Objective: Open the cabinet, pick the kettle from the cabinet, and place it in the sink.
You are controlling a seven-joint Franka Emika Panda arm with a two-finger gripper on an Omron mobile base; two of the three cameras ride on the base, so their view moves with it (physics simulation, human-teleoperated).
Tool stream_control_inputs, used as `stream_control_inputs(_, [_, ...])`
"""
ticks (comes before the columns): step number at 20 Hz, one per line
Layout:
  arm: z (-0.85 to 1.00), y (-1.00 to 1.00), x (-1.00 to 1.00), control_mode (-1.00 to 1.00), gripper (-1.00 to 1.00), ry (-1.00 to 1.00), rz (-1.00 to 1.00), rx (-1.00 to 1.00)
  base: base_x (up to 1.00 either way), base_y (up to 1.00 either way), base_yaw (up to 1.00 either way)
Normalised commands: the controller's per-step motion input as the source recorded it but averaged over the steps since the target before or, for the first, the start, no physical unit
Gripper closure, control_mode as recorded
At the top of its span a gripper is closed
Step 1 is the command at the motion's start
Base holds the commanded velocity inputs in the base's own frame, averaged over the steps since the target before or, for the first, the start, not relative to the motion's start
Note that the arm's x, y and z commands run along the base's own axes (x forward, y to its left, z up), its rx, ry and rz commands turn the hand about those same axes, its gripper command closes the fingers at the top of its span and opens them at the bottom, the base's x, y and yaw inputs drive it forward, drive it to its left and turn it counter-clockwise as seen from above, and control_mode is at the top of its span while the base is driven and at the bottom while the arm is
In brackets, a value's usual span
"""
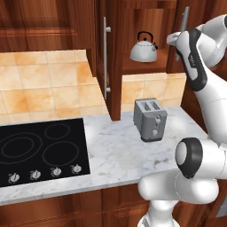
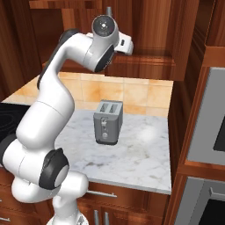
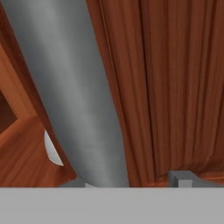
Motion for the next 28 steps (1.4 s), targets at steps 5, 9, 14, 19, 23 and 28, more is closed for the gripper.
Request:
stream_control_inputs(5, [0.00, 0.40, 0.18, -1.00, 1.00, -0.02, 0.00, 0.00, 0.00, 0.00, 0.00])
stream_control_inputs(9, [0.00, 0.46, 0.12, -1.00, 1.00, -0.03, 0.00, -0.01, 0.00, 0.00, 0.00])
stream_control_inputs(14, [0.03, 0.49, 0.09, -1.00, 1.00, 0.00, 0.00, -0.04, 0.00, 0.00, 0.00])
stream_control_inputs(19, [0.08, 0.45, 0.10, -1.00, 1.00, 0.00, -0.01, -0.08, 0.00, 0.00, 0.00])
stream_control_inputs(23, [0.01, 0.29, 0.10, -1.00, 1.00, 0.00, 0.00, 0.00, 0.00, 0.00, 0.00])
stream_control_inputs(28, [0.00, 0.22, 0.01, -1.00, 1.00, 0.00, 0.00, 0.00, 0.00, 0.00, 0.00])
